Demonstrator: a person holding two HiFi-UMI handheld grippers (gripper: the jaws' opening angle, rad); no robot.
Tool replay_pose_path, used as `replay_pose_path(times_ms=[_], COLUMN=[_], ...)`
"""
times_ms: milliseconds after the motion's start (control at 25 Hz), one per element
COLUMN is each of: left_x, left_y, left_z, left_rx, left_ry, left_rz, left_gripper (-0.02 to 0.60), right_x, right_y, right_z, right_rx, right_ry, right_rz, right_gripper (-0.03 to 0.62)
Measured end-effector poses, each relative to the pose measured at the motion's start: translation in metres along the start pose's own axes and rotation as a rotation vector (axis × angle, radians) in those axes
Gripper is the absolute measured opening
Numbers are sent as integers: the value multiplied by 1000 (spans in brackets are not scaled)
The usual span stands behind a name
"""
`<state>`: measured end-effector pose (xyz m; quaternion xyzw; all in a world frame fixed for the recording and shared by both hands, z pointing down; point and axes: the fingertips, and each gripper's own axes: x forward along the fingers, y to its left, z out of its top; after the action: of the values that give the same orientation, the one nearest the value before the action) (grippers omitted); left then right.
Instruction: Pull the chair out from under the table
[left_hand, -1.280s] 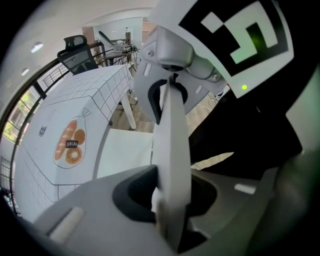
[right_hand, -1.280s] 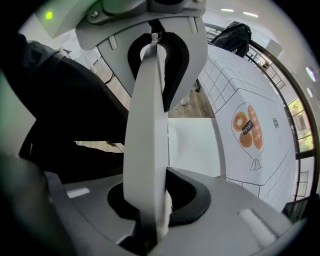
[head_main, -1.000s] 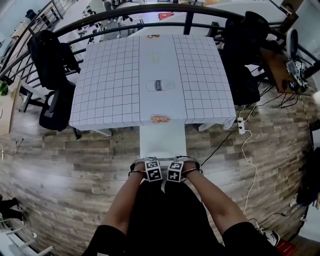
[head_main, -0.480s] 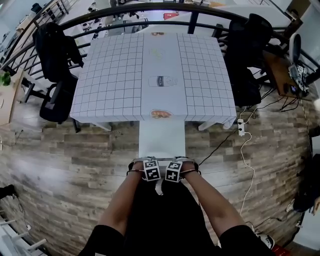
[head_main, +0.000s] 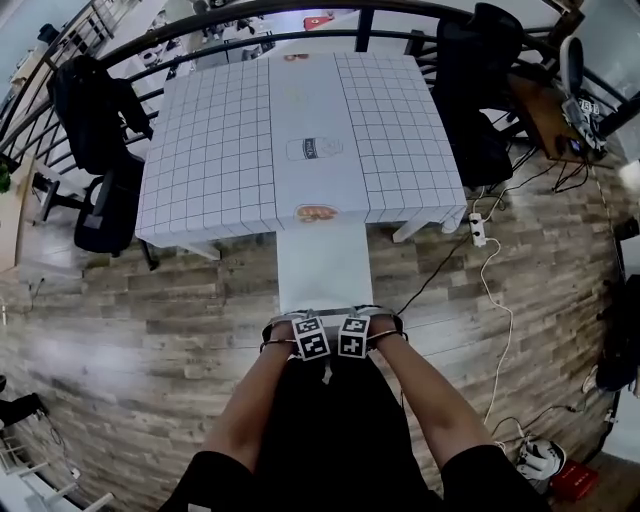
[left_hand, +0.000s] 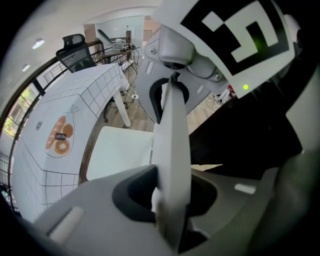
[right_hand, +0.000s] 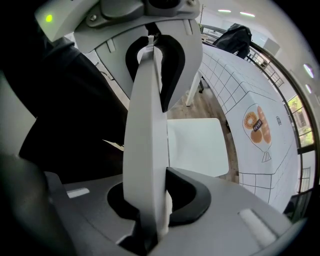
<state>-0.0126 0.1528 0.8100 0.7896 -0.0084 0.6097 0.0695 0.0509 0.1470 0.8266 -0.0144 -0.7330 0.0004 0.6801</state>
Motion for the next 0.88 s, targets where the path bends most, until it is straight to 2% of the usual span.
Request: replay_pose_path(times_ms=[480, 680, 880], left_x=[-2, -6, 4], left_y=[-48, -66, -74], left_z=[1, -2, -3], left_rx=[-23, 12, 4], left_ry=[-20, -12, -21], left_rz=[4, -6, -11], left_gripper=[89, 89, 89], right_x=[-5, -9, 0], right_y=[45, 62, 71], right_z=[-2, 0, -4], right_rx=[-34, -27, -28], right_ry=[19, 17, 11], right_rz=[12, 4, 9], right_gripper=[75, 75, 75])
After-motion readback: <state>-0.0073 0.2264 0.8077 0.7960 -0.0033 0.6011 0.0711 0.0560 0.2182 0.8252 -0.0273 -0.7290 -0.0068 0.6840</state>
